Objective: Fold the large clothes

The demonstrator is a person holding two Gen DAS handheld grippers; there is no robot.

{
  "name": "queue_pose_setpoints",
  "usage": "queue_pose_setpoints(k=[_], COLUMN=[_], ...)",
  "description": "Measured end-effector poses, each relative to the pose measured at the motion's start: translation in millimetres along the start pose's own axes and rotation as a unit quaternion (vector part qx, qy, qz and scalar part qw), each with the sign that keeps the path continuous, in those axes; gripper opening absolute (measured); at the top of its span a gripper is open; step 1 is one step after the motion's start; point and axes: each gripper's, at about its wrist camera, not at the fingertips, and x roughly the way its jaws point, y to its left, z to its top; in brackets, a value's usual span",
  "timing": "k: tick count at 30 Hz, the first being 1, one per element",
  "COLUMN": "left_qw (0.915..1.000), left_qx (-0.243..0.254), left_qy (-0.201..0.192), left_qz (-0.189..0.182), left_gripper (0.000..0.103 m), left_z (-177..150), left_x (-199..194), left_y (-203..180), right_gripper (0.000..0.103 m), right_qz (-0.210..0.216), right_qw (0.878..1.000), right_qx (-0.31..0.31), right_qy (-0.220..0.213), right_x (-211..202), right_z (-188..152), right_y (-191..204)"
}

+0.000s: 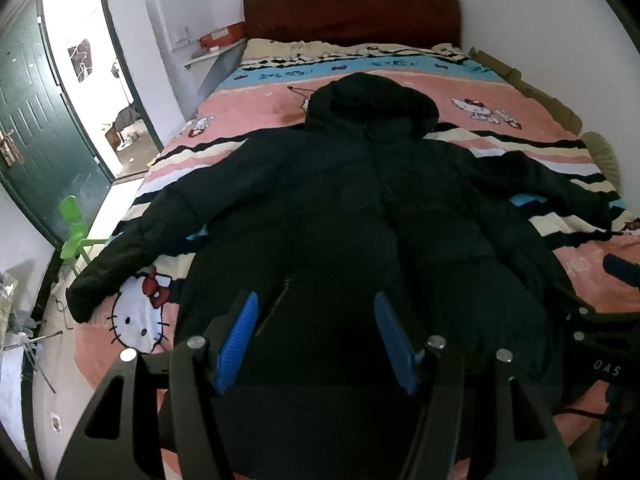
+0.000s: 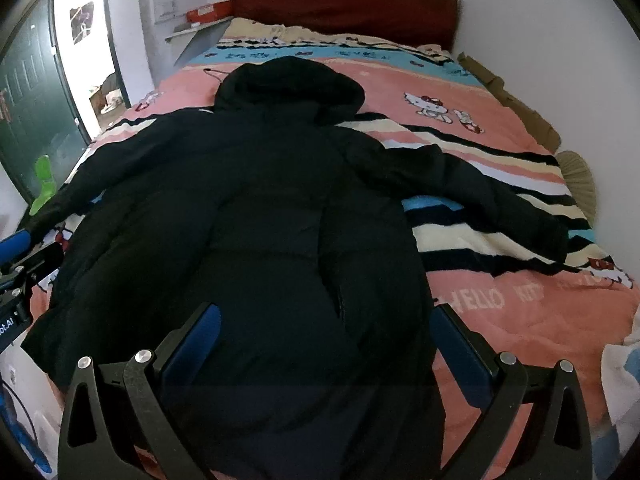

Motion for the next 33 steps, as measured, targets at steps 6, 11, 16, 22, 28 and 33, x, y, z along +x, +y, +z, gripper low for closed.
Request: queue_pose_setpoints(k=[6,11,16,22,28,33], left_qw=[1.0,0.9999,0.9997,0.9992,0.9988,0.9989], left_qx=[0.001,-0.012,-0.021,-0.034,-0.032,-0.017], left_qy=[0.0,-0.003,-0.009,0.014,0.026,0.027], left_qz=[0.009,0.006,0.011,0.014,0.026,0.034], left_gripper=[0.059,0.059,0.059,0.059,0.059,0.059], left_z=[9,23,40,52,56,62], left_x=[13,21,32,57,78,92], left_y=[-2,0,2,8,6,-6], right_gripper=[0.102,0.102,0.102,0.102,0.102,0.102], right_qz=[0.009,0.025,0.019,-0.021,-0.087,-0.14], right_qw=[1.0,0.999,0.998,0.996,0.988,0.976], right_qx=[-0.006,0.027,0.056,0.088,0.13,0.168], right_qy=[-0.001,0.0,0.0,0.01,0.01,0.016], right_x=[14,30,46,83,117,143], right_z=[7,18,29,47,64,75], right_y=[-1,-19,-49,-100,-169,-233])
